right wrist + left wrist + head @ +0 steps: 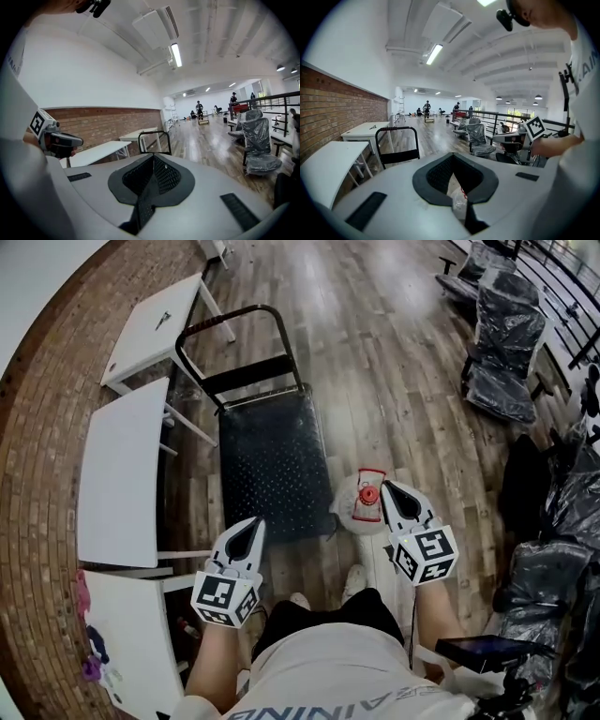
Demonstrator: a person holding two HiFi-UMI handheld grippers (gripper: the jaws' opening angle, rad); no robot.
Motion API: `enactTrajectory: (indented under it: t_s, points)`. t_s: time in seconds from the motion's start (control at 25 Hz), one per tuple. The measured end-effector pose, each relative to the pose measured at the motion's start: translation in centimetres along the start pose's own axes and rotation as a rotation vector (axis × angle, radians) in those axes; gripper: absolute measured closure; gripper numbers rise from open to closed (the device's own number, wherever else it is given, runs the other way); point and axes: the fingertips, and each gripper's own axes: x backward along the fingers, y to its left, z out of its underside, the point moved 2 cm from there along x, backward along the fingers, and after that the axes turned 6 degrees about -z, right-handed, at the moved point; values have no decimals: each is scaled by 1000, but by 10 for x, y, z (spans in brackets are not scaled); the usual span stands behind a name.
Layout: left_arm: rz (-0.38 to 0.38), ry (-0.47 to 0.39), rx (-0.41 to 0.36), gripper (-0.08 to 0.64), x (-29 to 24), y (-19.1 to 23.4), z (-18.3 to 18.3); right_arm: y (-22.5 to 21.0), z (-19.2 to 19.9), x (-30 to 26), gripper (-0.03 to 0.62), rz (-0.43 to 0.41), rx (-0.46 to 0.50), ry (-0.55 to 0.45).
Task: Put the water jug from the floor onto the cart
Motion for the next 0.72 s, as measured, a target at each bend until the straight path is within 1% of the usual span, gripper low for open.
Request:
enactTrajectory:
  t_s: [0.16,0.36,0.52,0.56,0.72]
  points:
    - [8,28,25,560,-22,3,9,-20,22,-12,586,33,-18,57]
    - [72,58,30,560,-54,12,22,-34,53,-27,586,90,-30,114]
    - [117,84,8,560,-83,25,38,-44,87,-41,581,135,-59,177]
    - [125,95,5,560,-89,29,44,-46,96,-46,572,145,-65,195]
    - [153,147,4,560,-106,40,74,-56,135,-67,497,163,-86,263]
